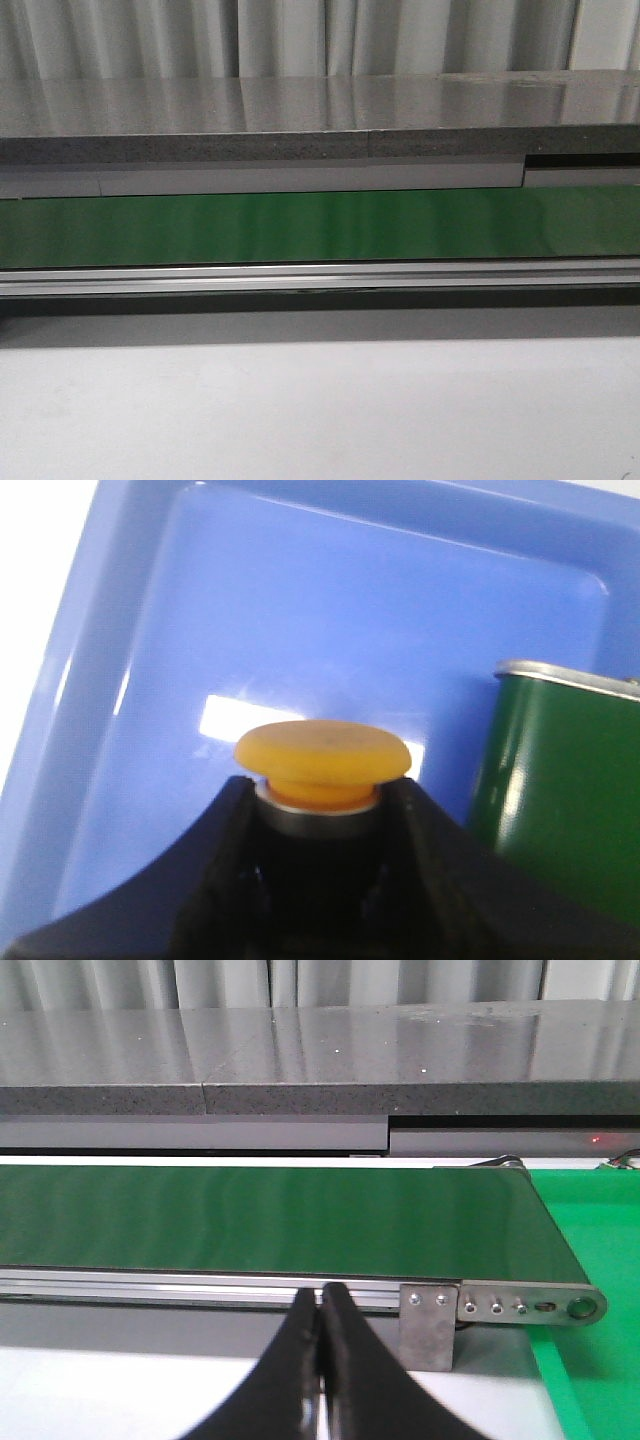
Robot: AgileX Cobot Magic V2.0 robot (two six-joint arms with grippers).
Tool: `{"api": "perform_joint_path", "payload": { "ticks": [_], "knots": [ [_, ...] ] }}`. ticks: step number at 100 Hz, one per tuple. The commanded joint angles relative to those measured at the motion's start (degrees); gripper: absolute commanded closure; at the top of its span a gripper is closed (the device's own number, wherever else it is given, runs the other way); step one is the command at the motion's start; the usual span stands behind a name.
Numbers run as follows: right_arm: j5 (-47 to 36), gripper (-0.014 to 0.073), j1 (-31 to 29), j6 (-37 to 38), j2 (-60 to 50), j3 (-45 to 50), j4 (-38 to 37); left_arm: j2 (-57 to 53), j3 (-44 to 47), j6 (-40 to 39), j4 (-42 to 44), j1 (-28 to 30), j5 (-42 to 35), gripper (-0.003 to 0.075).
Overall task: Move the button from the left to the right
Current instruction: 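Close the left gripper on the button body and lift it, then place the button on the green belt with the left gripper and release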
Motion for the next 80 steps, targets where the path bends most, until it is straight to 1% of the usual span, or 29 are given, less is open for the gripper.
{"api": "perform_joint_path", "payload": {
  "ticks": [1,29,49,58,65,71,73,76,80],
  "knots": [
    [-4.8,0.0662,0.1,-0.3,-1.1,-0.9,-0.5,-3.6,-1.8,0.8,-1.1,-2.0,-0.4,0.0704],
    [-4.8,0.0662,0.1,-0.3,-1.1,-0.9,-0.5,-3.5,-1.8,2.2,-0.7,-8.3,2.0,0.0703],
    [-4.8,0.0662,0.1,-0.3,-1.1,-0.9,-0.5,-2.9,-1.7,2.2,-0.7,-9.4,3.1,0.0702],
    [-4.8,0.0662,0.1,-0.3,-1.1,-0.9,-0.5,-2.8,-1.0,2.2,-1.1,-9.6,2.5,0.0687],
    [-4.8,0.0662,0.1,-0.3,-1.1,-0.9,-0.5,-2.6,-0.3,2.3,-2.2,-9.6,2.4,0.0647],
    [-4.8,0.0662,0.1,-0.3,-1.1,-0.9,-0.5,-2.6,0.3,2.3,-2.3,-9.6,2.2,0.0581],
    [-4.8,0.0662,0.1,-0.3,-1.1,-0.9,-0.5,-2.6,0.5,2.3,-2.3,-9.6,2.2,0.0540],
    [-4.8,0.0662,0.1,-0.3,-1.1,-0.9,-0.5,-2.6,0.6,2.3,-2.3,-9.6,2.2,0.0506],
    [-4.8,0.0662,0.1,-0.3,-1.1,-0.9,-0.5,-2.6,0.6,2.3,-2.4,-9.6,2.2,0.0427]
  ]
}}
